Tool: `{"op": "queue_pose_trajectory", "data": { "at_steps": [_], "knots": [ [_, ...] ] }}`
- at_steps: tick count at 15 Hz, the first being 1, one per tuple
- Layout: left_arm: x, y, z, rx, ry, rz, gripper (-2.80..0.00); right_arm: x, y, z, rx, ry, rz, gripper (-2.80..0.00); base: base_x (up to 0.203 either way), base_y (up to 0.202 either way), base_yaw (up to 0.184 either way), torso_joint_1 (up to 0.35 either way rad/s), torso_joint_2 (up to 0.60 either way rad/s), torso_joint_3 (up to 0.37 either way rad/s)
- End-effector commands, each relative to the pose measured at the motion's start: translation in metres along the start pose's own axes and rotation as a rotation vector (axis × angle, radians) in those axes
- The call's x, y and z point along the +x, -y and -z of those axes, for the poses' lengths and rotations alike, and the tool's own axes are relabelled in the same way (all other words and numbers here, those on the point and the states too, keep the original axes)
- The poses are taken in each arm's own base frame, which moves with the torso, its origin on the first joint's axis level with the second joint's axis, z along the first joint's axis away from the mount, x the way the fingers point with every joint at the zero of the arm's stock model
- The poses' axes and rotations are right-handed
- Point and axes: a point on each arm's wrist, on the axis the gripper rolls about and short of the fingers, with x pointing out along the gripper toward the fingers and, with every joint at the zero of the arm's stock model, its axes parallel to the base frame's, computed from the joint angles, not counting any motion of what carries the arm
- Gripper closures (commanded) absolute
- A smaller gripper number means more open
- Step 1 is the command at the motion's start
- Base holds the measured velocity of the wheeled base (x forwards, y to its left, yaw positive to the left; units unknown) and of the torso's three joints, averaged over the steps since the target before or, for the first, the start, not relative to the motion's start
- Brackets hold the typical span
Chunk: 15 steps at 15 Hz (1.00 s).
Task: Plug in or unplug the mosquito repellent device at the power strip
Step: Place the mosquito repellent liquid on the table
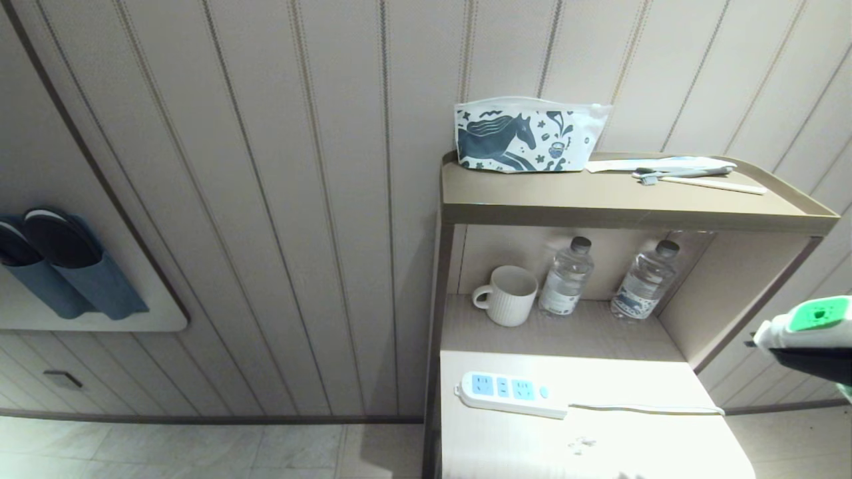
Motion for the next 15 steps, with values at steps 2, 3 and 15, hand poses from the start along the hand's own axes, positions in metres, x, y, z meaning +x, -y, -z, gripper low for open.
{"op": "queue_pose_trajectory", "data": {
  "at_steps": [2,3,15],
  "knots": [
    [0.0,0.001,0.009,0.017,-0.063,0.054,0.0,-0.024,-0.013,0.012,0.27,0.072,0.027,0.0,0.0,0.0,0.0,0.0,0.0,0.0],
    [0.0,0.001,0.009,0.064,-0.062,0.066,0.0,-0.028,-0.015,0.015,0.308,0.118,0.049,0.0,0.0,0.0,0.0,0.0,0.0,0.0],
    [-0.007,0.008,0.012,0.034,-0.181,0.504,0.0,-0.04,-0.031,0.038,0.335,0.241,0.147,0.0,0.0,0.0,0.0,0.0,0.0,0.0]
  ]
}}
